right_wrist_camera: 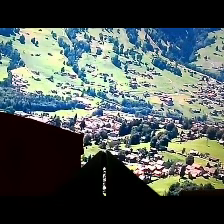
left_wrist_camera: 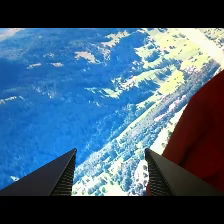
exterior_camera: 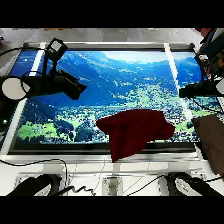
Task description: Fold the clothes and pants, and hang the long-sleeved shirts on hangers.
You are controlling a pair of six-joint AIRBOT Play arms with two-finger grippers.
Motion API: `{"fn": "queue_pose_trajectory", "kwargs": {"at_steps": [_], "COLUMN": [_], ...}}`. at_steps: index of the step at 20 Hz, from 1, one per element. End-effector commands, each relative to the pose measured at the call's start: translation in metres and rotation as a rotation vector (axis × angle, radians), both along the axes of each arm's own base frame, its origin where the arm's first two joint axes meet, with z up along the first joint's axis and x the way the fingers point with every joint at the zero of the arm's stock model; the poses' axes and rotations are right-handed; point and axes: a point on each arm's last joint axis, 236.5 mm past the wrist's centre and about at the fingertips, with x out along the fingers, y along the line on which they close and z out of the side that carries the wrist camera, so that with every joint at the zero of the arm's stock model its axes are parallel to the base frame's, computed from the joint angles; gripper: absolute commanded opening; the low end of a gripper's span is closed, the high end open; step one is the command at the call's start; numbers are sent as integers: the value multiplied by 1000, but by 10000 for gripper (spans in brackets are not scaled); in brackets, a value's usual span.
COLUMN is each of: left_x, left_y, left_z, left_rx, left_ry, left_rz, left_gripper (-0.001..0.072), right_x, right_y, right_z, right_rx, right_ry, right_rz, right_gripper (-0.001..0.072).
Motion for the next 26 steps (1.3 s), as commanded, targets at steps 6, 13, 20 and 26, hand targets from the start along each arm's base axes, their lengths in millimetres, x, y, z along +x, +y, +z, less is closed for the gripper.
{"fn": "queue_pose_trajectory", "kwargs": {"at_steps": [6,13,20,26], "left_x": [0,0,-9,-16], "left_y": [0,0,-21,-34], "left_z": [0,0,11,20], "left_rx": [0,0,-128,-209], "left_ry": [0,0,40,64], "left_rz": [1,1,-30,-52], "left_gripper": [471,471,471,472], "right_x": [0,0,-10,-88], "right_y": [1,1,-12,-109], "right_z": [1,1,-6,-65], "right_rx": [0,1,-45,-36], "right_ry": [-2,-2,49,311], "right_rz": [1,1,-10,-345], "right_gripper": [9,9,9,9]}}
